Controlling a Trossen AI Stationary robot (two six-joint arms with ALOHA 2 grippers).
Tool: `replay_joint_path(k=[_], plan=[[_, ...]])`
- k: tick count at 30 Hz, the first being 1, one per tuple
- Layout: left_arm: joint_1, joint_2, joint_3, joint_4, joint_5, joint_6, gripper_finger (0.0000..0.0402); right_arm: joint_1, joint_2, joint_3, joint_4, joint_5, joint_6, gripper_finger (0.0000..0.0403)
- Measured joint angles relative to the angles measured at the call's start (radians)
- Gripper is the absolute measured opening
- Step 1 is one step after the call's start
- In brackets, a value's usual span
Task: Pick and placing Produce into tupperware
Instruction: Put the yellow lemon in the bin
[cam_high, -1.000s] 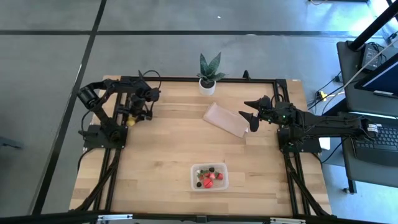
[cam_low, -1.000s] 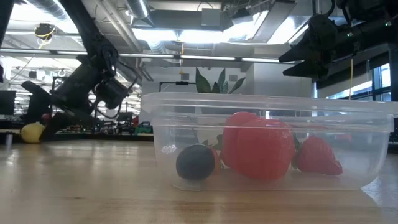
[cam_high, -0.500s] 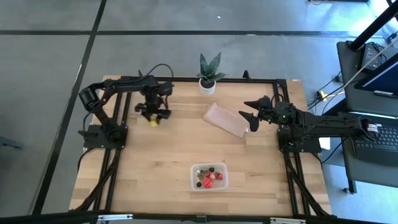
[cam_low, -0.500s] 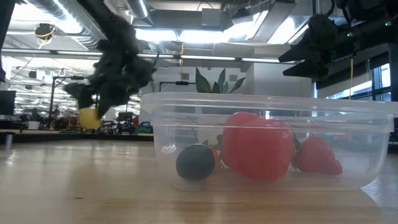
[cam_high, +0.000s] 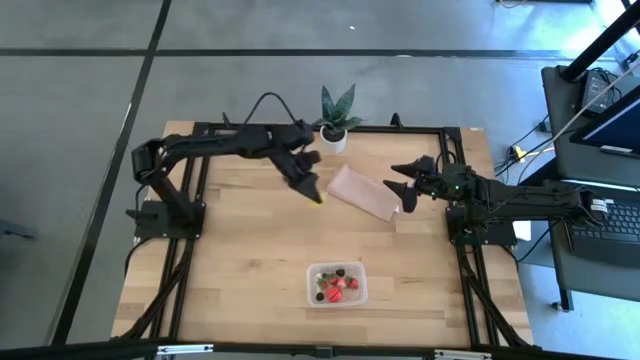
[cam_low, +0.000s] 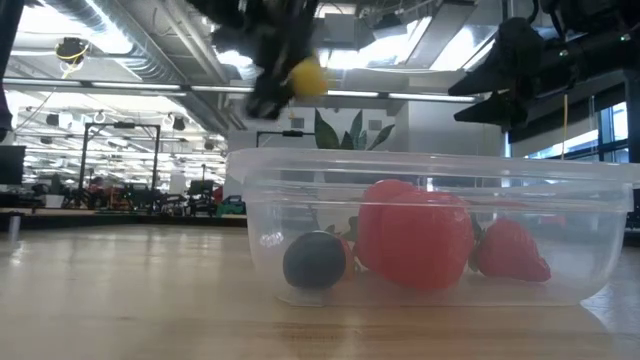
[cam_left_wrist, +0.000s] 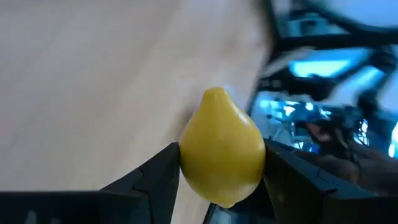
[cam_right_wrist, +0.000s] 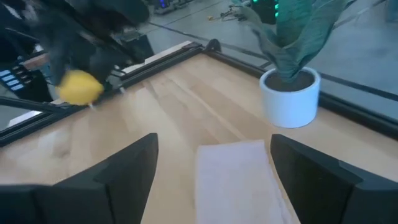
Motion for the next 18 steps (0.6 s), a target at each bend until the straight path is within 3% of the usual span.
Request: replay_joint_path(k=[3, 7, 12, 18], plan=[[-0.076, 0.0, 0.052, 0.169, -0.04, -0.003, 0.0196, 0.0, 0.0, 0.0, 0.0, -0.024, 0.028, 0.0312], [-0.193, 0.0, 0.112, 0.278, -0.217, 0.11, 0.0194, 0.0, 0.0, 0.0, 0.014, -0.031, 0.07, 0.0312], [-0.357, 0.0, 0.178, 0.27, -0.49, 0.25, 0.0198, 0.0, 0.0, 0.0, 0.024, -0.031, 0.048, 0.0312], [-0.541, 0.0, 0.182, 0.19, -0.728, 0.26, 0.0194, 0.0, 0.0, 0.0, 0.022, -0.031, 0.107, 0.0312]])
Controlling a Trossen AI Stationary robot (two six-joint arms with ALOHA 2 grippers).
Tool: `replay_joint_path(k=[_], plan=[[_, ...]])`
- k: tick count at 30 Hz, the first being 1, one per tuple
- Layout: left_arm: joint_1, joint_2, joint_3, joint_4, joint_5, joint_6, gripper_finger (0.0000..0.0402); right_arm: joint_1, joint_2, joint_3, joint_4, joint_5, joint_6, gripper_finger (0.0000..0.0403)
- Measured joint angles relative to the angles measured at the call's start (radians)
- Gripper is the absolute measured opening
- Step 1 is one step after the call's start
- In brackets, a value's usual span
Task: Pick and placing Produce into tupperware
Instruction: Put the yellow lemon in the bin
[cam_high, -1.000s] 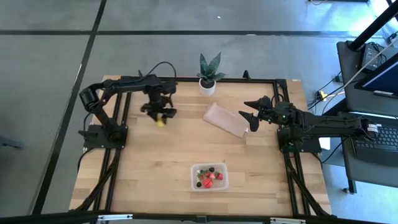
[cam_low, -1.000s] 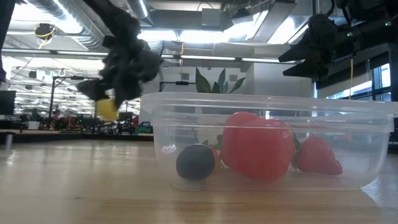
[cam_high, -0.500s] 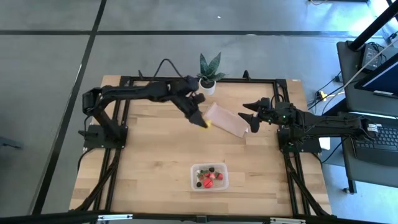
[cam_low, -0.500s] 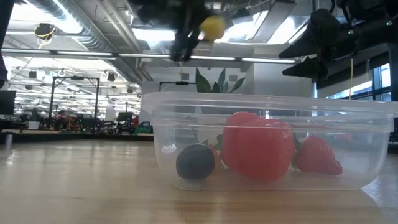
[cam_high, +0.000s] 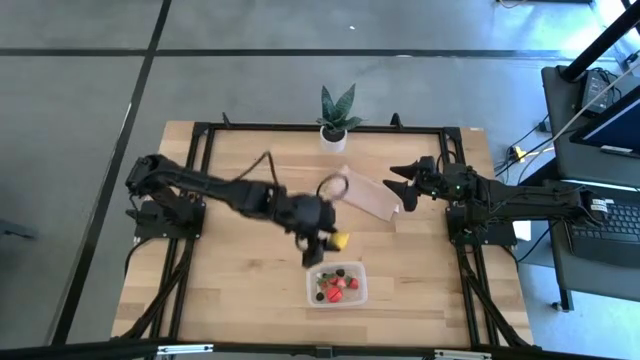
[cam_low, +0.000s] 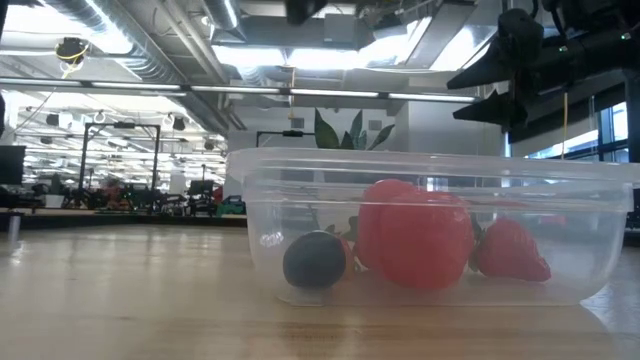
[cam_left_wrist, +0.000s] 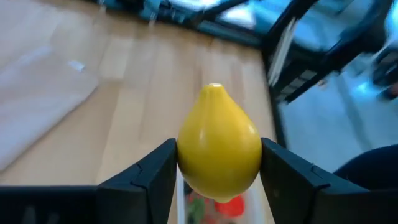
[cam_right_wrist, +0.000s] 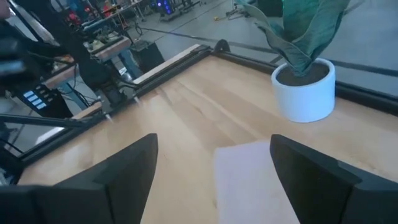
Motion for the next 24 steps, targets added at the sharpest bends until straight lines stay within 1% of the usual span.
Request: replay_joint_path(k=[4, 7, 11, 16, 19, 21, 24], plan=[[-0.104, 0.027, 0.0, -0.077, -0.167, 0.014, 0.0198, 0.0, 0.0, 0.0, -0.001, 0.0, 0.022, 0.0312], [-0.158, 0.064, 0.0, -0.076, -0.214, 0.013, 0.0198, 0.006, 0.0, 0.0, -0.015, 0.0, 0.02, 0.0312], [-0.194, 0.14, 0.001, -0.072, -0.227, 0.006, 0.0196, 0.013, 0.0, 0.0, -0.066, -0.002, 0.018, 0.0312], [-0.198, 0.239, 0.001, -0.07, -0.228, -0.055, 0.02, 0.013, 0.0, 0.0, -0.157, -0.002, 0.076, 0.0312], [-0.198, 0.292, 0.001, -0.069, -0.227, -0.058, 0.02, 0.013, 0.0, 0.0, -0.184, -0.015, 0.098, 0.0312], [-0.196, 0.317, 0.001, -0.066, -0.212, -0.069, 0.0197, 0.013, 0.0, 0.0, -0.187, -0.03, 0.098, 0.0312], [-0.192, 0.353, 0.001, -0.065, -0.154, -0.089, 0.0196, 0.013, 0.0, 0.0, -0.188, -0.043, 0.098, 0.0312]])
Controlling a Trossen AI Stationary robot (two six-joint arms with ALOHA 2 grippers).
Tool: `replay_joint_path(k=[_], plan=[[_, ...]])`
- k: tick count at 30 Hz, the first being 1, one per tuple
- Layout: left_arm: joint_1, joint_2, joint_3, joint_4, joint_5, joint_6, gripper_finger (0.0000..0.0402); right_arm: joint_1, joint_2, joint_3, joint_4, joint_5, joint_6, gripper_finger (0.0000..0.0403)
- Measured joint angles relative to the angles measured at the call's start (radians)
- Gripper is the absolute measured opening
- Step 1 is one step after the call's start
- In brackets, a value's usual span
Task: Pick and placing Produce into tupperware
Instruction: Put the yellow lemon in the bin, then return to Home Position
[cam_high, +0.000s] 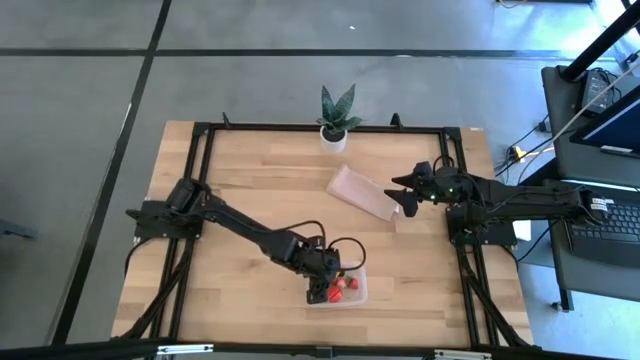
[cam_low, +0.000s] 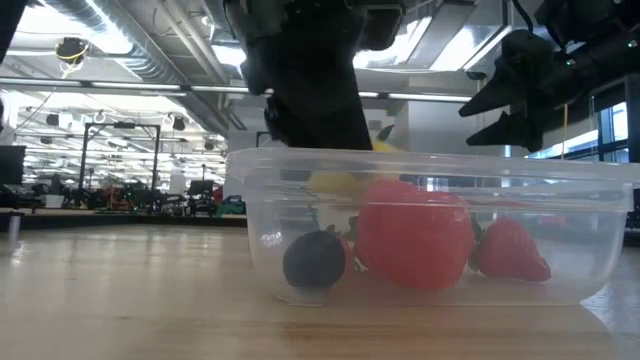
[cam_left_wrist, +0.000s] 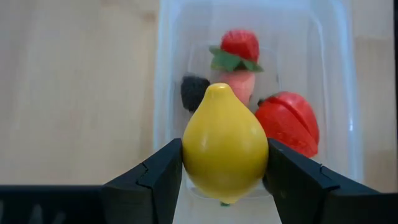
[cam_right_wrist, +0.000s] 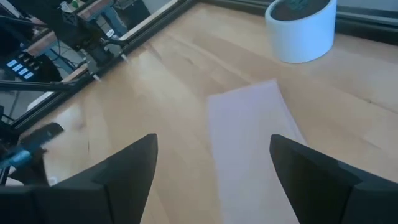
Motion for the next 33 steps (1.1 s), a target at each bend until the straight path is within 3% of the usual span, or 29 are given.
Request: replay_joint_path(k=[11, 20, 27, 33], plan=[[-0.002, 0.01, 0.0, 0.011, 0.02, -0.013, 0.0203, 0.0, 0.0, 0.0, -0.001, 0.0, -0.001, 0.0312], [-0.002, 0.01, 0.0, 0.011, 0.02, -0.013, 0.0231, 0.0, 0.0, 0.0, -0.002, 0.0, -0.003, 0.0312], [0.0, 0.01, 0.001, 0.011, 0.043, -0.013, 0.0227, 0.0, 0.0, 0.0, -0.002, 0.0, -0.007, 0.0312], [0.0, 0.01, 0.096, -0.045, 0.052, 0.097, 0.0242, 0.0, 0.0, 0.0, 0.008, 0.001, 0.001, 0.0312]])
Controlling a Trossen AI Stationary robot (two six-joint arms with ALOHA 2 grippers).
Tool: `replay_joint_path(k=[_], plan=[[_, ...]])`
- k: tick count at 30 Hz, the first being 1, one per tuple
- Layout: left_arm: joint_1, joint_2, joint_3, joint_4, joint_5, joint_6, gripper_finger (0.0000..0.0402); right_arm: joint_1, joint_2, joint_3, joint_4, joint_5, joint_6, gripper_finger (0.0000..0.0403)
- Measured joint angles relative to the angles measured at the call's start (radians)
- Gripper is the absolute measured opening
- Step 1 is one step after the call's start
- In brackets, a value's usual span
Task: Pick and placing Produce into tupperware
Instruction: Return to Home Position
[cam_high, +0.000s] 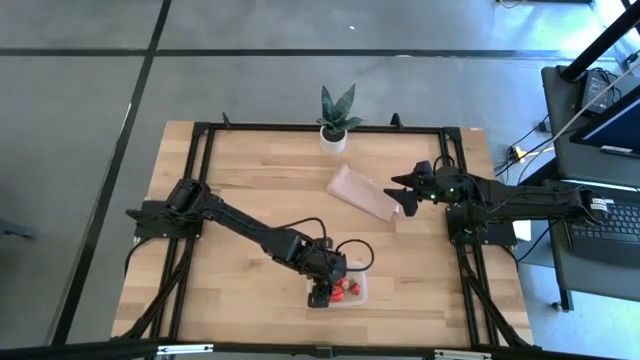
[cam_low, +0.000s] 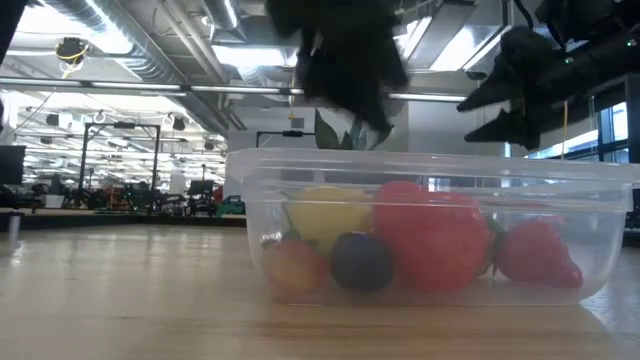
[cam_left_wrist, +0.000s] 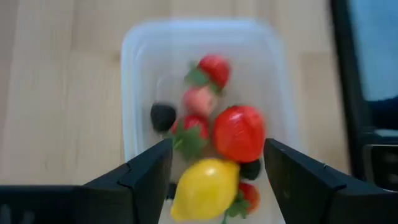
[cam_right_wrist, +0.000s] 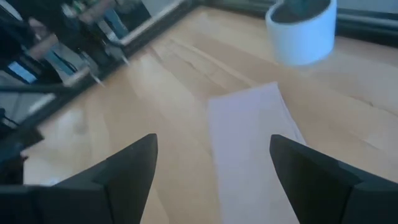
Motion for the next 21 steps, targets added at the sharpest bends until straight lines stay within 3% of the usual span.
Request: replay_joint_path(k=[4, 8, 12, 21], plan=[[0.011, -0.002, 0.129, -0.092, 0.007, 0.1, 0.0266, 0.0, -0.007, 0.0, 0.118, 0.001, -0.002, 0.0312], [0.043, -0.002, 0.265, -0.251, -0.115, 0.185, 0.0285, 0.0, -0.018, 0.043, 0.176, -0.043, -0.129, 0.0312], [0.098, -0.024, 0.375, -0.343, -0.237, 0.279, 0.0288, 0.0, -0.018, 0.147, 0.135, -0.057, -0.246, 0.0312], [0.279, -0.201, 0.441, -0.333, -0.273, 0.363, 0.0289, -0.003, -0.013, 0.47, -0.086, -0.011, -0.583, 0.0312]])
